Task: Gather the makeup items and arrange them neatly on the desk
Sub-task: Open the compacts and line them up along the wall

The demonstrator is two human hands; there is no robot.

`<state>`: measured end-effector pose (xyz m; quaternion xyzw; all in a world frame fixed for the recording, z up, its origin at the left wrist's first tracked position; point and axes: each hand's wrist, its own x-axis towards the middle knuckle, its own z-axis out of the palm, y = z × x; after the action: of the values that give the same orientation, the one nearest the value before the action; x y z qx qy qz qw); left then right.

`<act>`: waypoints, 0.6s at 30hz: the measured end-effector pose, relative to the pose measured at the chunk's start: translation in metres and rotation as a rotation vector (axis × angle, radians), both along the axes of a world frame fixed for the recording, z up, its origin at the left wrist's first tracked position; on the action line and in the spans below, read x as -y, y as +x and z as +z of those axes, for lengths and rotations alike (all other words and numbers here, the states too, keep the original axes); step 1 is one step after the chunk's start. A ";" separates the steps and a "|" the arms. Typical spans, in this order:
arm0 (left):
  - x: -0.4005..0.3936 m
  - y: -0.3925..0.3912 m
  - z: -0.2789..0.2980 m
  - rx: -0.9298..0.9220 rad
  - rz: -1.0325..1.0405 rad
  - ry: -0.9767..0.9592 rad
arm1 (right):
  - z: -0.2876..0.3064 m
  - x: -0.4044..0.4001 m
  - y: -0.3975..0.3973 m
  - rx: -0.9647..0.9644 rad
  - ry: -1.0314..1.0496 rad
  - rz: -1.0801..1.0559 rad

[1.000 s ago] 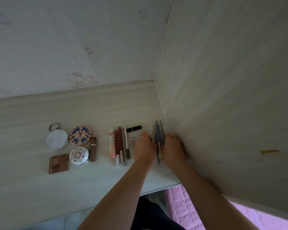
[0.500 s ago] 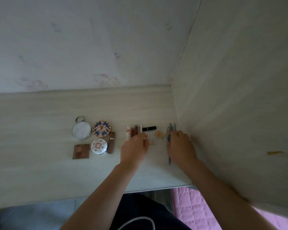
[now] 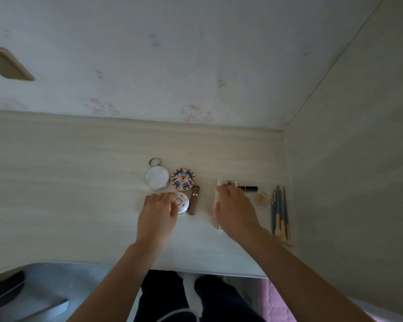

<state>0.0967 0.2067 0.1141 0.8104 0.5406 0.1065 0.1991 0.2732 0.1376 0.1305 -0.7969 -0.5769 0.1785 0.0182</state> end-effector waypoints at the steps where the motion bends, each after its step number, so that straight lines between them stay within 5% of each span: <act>1: -0.007 -0.009 -0.003 0.001 0.001 -0.005 | -0.001 -0.006 -0.009 0.010 -0.010 0.016; 18: -0.146 -0.111 -0.032 -0.078 -0.411 -0.106 | -0.019 -0.076 -0.142 0.018 -0.038 -0.428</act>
<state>-0.0147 0.3525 0.0820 0.8955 0.3762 0.0034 0.2378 0.1312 0.2140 0.1115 -0.9030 -0.3910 0.1743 0.0357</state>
